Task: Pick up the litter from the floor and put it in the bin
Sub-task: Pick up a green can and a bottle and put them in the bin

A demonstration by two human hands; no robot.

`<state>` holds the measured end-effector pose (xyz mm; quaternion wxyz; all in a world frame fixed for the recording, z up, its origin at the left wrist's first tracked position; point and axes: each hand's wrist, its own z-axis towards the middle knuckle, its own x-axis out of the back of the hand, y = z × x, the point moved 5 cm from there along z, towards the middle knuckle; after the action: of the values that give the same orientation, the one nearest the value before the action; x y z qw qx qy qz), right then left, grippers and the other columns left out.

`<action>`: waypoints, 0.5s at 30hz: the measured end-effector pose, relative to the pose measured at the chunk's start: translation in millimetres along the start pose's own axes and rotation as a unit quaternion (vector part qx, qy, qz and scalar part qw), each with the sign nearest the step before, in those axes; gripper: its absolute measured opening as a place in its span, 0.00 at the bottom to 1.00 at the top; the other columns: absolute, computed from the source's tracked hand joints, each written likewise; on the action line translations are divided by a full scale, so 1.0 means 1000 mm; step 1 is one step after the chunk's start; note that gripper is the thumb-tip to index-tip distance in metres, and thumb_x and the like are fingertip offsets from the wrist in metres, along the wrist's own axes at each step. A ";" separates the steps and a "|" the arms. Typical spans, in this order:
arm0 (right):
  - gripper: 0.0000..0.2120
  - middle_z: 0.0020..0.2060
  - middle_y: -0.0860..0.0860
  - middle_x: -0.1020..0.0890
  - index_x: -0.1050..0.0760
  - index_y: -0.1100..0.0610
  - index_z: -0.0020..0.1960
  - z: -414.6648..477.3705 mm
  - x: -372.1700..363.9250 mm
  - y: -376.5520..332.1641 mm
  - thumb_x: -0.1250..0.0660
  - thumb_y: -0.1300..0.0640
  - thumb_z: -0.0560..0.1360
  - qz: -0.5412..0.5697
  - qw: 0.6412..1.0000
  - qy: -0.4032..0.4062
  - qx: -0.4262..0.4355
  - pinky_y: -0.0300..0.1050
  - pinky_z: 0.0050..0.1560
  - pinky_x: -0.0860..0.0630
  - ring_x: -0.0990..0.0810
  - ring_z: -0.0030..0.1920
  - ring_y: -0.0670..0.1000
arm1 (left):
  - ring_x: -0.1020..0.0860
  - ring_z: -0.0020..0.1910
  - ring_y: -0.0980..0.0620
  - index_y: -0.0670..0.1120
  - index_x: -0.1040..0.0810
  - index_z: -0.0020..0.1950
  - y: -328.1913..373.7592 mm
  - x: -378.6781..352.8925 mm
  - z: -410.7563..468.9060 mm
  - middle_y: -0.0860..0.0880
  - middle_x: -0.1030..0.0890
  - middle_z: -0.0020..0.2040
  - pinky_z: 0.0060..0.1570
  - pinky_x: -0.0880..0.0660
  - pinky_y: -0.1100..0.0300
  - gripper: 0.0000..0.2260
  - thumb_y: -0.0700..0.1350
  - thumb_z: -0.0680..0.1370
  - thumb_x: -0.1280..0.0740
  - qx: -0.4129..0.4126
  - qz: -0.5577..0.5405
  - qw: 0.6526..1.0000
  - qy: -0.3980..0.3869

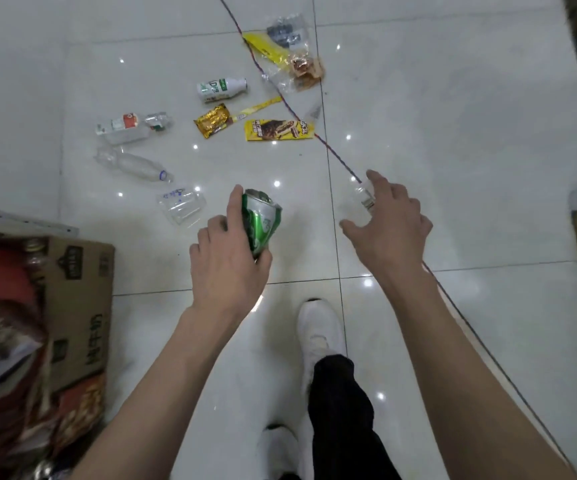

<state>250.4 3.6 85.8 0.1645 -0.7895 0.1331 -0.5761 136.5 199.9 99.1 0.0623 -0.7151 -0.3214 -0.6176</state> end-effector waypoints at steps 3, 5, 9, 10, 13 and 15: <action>0.37 0.68 0.49 0.29 0.40 0.44 0.76 -0.056 0.078 -0.008 0.28 0.48 0.71 0.038 0.999 0.022 -0.026 0.57 0.67 0.38 0.31 0.66 0.56 | 0.27 0.54 0.38 0.51 0.51 0.78 0.040 0.070 -0.043 0.40 0.26 0.57 0.51 0.30 0.44 0.39 0.51 0.74 0.32 -0.023 -0.012 1.000 0.006; 0.37 0.68 0.49 0.29 0.41 0.44 0.76 -0.095 0.129 -0.009 0.28 0.46 0.71 0.053 0.997 0.038 -0.043 0.57 0.66 0.37 0.31 0.65 0.56 | 0.27 0.55 0.38 0.51 0.51 0.78 0.070 0.113 -0.074 0.40 0.26 0.58 0.52 0.29 0.44 0.38 0.52 0.74 0.32 -0.043 -0.017 0.999 0.009; 0.38 0.68 0.49 0.29 0.41 0.45 0.76 -0.167 0.224 0.006 0.28 0.45 0.71 0.094 0.987 0.095 -0.085 0.57 0.64 0.34 0.29 0.65 0.56 | 0.28 0.57 0.38 0.52 0.51 0.77 0.136 0.179 -0.134 0.39 0.26 0.59 0.54 0.28 0.43 0.40 0.62 0.74 0.33 -0.103 -0.051 0.993 0.002; 0.38 0.68 0.50 0.29 0.41 0.45 0.76 -0.184 0.242 0.015 0.28 0.44 0.71 0.100 0.985 0.105 -0.097 0.57 0.64 0.34 0.29 0.65 0.56 | 0.28 0.57 0.38 0.52 0.51 0.77 0.152 0.190 -0.148 0.39 0.26 0.59 0.55 0.28 0.43 0.41 0.65 0.73 0.34 -0.111 -0.057 0.992 -0.003; 0.38 0.67 0.50 0.28 0.41 0.45 0.76 -0.233 0.286 0.054 0.28 0.44 0.71 0.121 0.974 0.143 -0.128 0.57 0.63 0.33 0.29 0.64 0.55 | 0.27 0.55 0.37 0.53 0.50 0.76 0.200 0.203 -0.193 0.38 0.26 0.58 0.55 0.28 0.42 0.43 0.70 0.70 0.35 -0.148 -0.080 0.986 -0.018; 0.39 0.67 0.49 0.27 0.41 0.45 0.76 -0.267 0.308 0.089 0.27 0.44 0.71 0.132 0.965 0.172 -0.151 0.56 0.64 0.32 0.29 0.64 0.55 | 0.27 0.55 0.36 0.54 0.49 0.76 0.231 0.198 -0.225 0.38 0.26 0.57 0.54 0.28 0.42 0.42 0.69 0.70 0.35 -0.174 -0.088 0.980 -0.030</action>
<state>87.2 -228.6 391.5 0.0924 -0.6701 0.3477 -0.6493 77.2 -15.1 404.6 -0.1270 -0.7023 -0.2722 -0.6454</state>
